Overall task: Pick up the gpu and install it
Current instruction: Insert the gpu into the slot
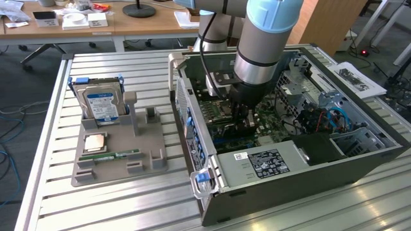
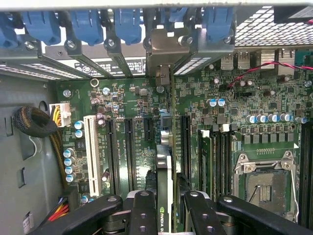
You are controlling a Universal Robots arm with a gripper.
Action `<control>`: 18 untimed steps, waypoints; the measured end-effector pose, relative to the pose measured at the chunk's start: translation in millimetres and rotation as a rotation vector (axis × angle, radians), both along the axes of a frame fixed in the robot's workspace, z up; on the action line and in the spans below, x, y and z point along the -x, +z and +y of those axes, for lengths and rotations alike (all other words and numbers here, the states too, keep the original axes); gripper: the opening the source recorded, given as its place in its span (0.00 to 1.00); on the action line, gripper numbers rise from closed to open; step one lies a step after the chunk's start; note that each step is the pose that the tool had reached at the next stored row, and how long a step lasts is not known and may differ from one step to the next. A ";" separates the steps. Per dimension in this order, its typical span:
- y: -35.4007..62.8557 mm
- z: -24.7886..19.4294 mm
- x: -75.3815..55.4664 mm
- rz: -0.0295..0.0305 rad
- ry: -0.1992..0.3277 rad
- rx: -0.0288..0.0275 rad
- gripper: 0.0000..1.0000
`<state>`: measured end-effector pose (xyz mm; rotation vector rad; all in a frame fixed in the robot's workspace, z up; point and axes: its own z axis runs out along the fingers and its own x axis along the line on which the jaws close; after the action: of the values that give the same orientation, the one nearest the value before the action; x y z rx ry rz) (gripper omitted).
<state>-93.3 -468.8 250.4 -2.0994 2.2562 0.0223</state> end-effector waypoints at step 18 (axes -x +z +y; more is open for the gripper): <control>0.6 0.0 0.0 0.0000 0.000 0.0001 0.27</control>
<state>-93.3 -468.8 251.0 -2.0994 2.2563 0.0222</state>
